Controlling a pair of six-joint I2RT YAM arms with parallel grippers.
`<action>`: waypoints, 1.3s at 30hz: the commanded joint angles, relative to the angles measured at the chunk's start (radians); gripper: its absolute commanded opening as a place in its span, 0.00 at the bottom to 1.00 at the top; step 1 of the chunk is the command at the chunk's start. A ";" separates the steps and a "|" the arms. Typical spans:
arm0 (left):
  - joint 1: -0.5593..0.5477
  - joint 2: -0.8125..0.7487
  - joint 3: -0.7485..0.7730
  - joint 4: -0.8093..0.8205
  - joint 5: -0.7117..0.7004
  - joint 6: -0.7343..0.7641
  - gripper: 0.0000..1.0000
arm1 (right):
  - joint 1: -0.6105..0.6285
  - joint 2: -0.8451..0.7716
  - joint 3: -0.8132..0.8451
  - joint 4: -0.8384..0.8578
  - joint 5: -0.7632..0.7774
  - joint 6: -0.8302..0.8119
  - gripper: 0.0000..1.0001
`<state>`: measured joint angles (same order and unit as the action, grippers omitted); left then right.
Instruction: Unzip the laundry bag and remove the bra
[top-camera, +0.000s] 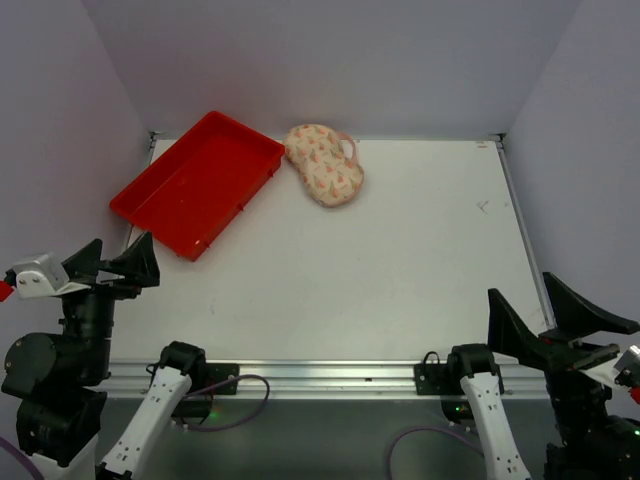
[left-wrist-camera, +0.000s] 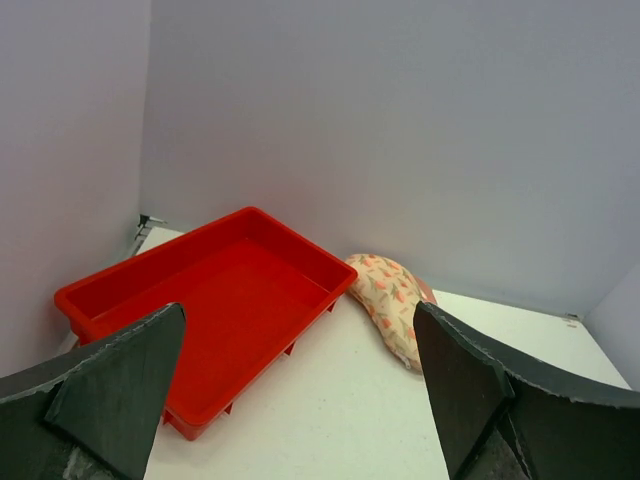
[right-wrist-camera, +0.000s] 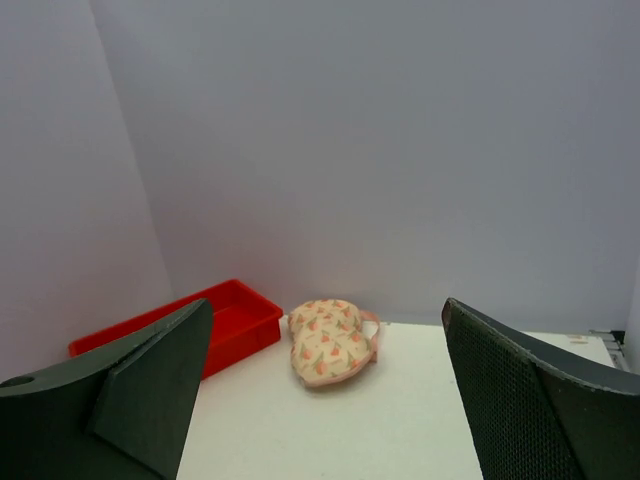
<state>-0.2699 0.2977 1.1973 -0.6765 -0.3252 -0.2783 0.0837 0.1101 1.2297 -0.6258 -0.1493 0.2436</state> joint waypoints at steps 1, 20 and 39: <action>-0.006 0.014 -0.011 -0.008 0.018 -0.018 1.00 | -0.005 -0.001 -0.021 0.035 -0.007 0.020 0.99; -0.124 0.986 0.025 0.307 0.272 -0.308 1.00 | -0.006 0.301 -0.398 0.184 -0.242 0.244 0.99; -0.281 2.017 0.723 0.391 -0.178 -0.386 1.00 | -0.004 0.553 -0.579 0.455 -0.421 0.318 0.99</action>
<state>-0.5648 2.2723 1.8534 -0.3389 -0.3634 -0.6788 0.0830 0.6563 0.6743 -0.2600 -0.4942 0.5419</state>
